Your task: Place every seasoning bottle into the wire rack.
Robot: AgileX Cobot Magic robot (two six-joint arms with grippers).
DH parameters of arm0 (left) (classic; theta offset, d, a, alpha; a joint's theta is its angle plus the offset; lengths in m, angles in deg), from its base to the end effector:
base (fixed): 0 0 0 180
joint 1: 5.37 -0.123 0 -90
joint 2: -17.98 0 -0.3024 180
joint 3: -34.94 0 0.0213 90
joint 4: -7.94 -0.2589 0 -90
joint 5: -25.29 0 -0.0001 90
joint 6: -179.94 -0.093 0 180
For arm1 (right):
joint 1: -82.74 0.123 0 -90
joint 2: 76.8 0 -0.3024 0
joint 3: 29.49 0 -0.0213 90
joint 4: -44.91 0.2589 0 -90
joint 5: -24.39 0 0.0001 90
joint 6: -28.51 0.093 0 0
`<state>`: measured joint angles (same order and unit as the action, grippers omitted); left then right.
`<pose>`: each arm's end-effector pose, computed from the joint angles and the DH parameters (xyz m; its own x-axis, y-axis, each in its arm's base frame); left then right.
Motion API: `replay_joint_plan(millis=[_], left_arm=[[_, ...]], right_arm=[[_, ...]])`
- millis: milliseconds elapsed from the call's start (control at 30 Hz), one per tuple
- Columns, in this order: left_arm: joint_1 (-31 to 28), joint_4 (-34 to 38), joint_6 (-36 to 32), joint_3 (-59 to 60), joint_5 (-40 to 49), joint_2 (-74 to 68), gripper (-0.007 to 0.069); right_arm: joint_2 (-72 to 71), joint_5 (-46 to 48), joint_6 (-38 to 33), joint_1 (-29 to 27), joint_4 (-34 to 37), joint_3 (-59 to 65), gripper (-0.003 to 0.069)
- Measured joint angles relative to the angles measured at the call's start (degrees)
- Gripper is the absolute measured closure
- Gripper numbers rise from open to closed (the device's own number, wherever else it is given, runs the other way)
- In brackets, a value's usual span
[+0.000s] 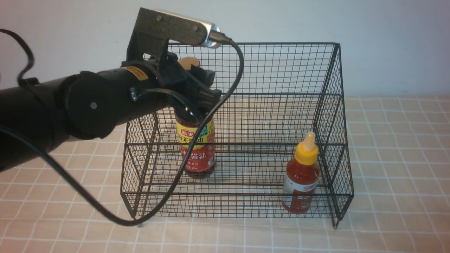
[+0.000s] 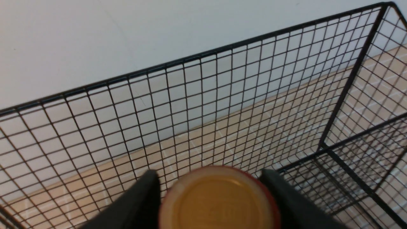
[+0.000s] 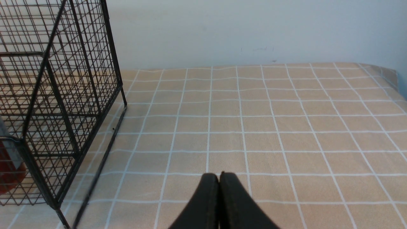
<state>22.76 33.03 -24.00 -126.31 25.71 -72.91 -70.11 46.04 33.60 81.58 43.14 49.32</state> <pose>0.3024 -0.1620 0.3265 -0.3114 0.1437 -0.9394 0.4679 0.8836 -0.0199 0.0449 -0.0020 0.1723 -0.2923 0.0660 -0.9541 0.0488 0.9973 0.0541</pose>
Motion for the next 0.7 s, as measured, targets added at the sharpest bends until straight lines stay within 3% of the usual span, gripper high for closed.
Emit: replay_joint_plan(millis=[167, 333, 400, 467, 500, 533, 567, 600, 700], left_arm=[[0.00, 0.06, 0.00, 0.00, 4.85, 5.47, 0.0094], [0.00, 0.84, 0.08, 0.00, 10.61, 13.40, 0.0122], [0.00, 0.91, 1.05, 0.00, 14.41, 17.71, 0.0185], [0.00, 0.91, 3.15, -0.04, 19.69, 22.18, 0.0289], [0.00, 0.61, 4.79, -0.06, 23.56, 25.21, 0.0381], [0.00, 0.55, 5.03, -0.06, 24.63, 25.63, 0.0395], [0.00, 0.23, 5.72, -0.06, 26.20, 27.25, 0.0452], [0.00, -1.06, 6.62, -0.06, 30.82, 30.85, 0.0566], [0.00, -2.15, 6.89, -0.06, 34.89, 33.71, 0.0611]], right_arm=[[0.00, 0.00, 0.00, 0.00, -0.13, 0.00, 0.0672], [0.00, 0.00, 0.00, 0.00, -0.13, 0.00, 0.0672], [0.00, 0.00, 0.10, 0.00, -0.13, 0.00, 0.0672], [0.00, 0.00, 0.68, 0.00, -0.13, 0.00, 0.0672], [0.00, 0.00, 1.09, 0.00, -0.13, 0.00, 0.0672], [0.00, 0.00, 1.18, 0.00, -0.13, 0.00, 0.0672], [0.00, 0.00, 1.32, 0.00, -0.13, 0.00, 0.0672], [0.00, 0.00, 1.46, 0.00, -0.13, 0.00, 0.0672], [0.00, 0.00, 1.48, 0.00, -0.13, 0.00, 0.0672]])
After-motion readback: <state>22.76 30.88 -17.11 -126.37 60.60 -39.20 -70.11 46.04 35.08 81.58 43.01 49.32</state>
